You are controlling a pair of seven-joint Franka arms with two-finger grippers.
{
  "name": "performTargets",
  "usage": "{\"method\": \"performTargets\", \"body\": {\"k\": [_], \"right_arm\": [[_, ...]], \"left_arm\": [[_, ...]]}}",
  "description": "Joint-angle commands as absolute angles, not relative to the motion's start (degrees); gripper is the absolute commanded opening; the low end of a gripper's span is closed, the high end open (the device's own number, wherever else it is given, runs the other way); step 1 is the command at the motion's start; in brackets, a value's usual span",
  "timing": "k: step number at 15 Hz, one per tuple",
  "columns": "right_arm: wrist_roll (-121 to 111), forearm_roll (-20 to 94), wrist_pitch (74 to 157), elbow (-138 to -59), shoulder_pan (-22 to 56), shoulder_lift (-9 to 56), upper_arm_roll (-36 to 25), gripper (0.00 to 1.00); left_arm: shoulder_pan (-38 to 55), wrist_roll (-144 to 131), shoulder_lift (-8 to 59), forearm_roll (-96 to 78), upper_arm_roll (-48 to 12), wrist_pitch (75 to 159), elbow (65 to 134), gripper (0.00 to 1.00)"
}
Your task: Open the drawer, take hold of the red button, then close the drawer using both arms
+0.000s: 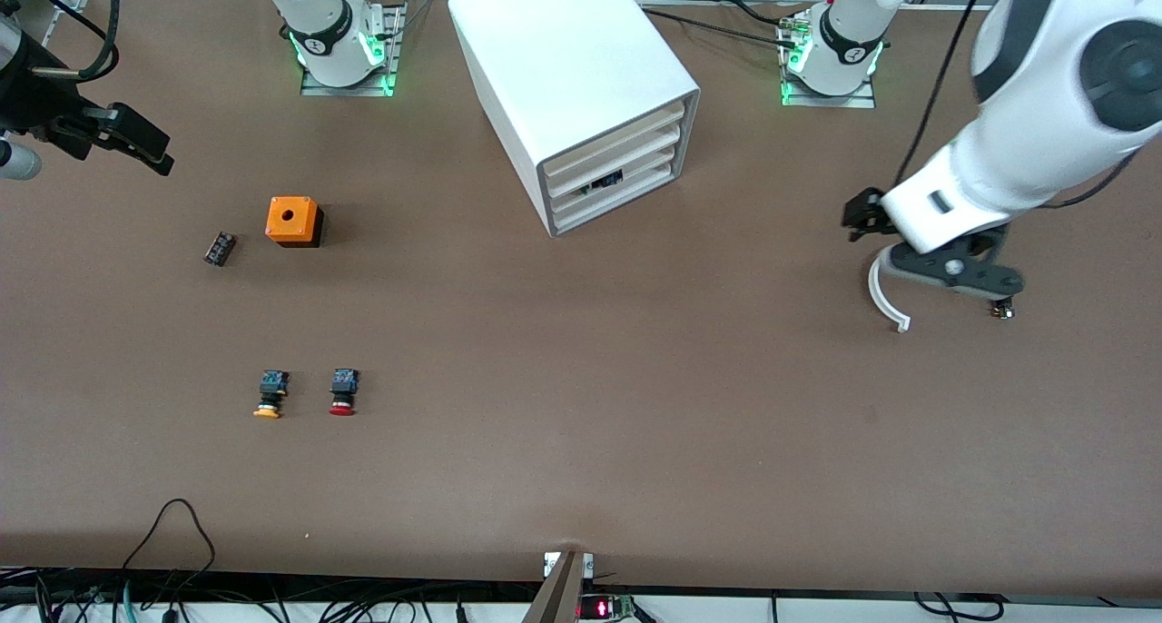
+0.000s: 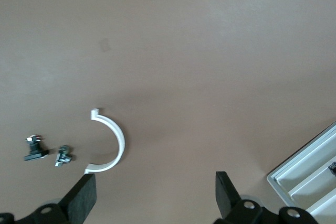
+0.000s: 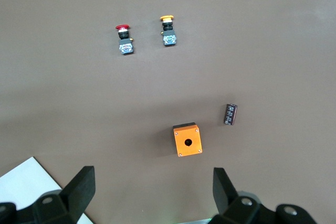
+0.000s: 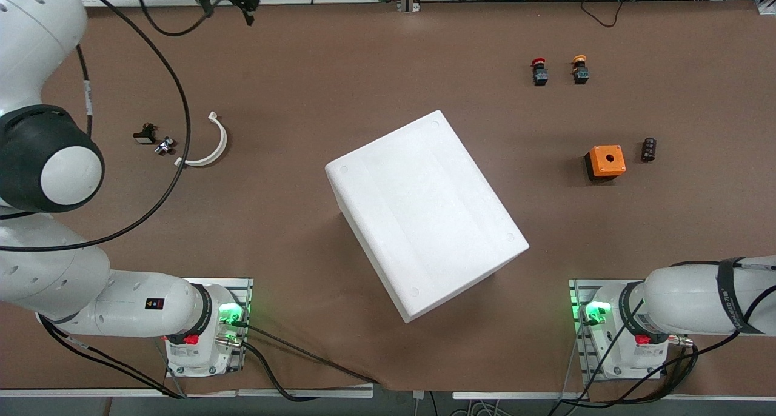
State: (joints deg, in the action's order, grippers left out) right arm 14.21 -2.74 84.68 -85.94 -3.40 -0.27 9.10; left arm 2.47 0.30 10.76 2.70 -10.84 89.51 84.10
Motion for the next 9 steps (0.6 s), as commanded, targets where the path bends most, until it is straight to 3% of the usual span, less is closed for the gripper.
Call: {"method": "performTargets", "body": {"k": [1, 7, 9], "right_arm": [[5.5, -2.0, 83.2, -84.6, -3.4, 0.0, 9.1, 0.99], [4.0, 1.0, 85.6, -84.5, -3.7, 0.0, 8.4, 0.99], [4.1, 0.7, 85.7, -84.4, -3.7, -0.1, 8.5, 1.00]], "left_arm": [[4.8, 3.3, 3.4, 0.0, -4.4, 89.7, 90.3, 1.00], [4.0, 3.2, -1.9, 0.6, -1.7, 96.8, 96.5, 1.00], [3.9, 2.9, -2.1, 0.7, -1.6, 94.9, 96.4, 1.00]]}}
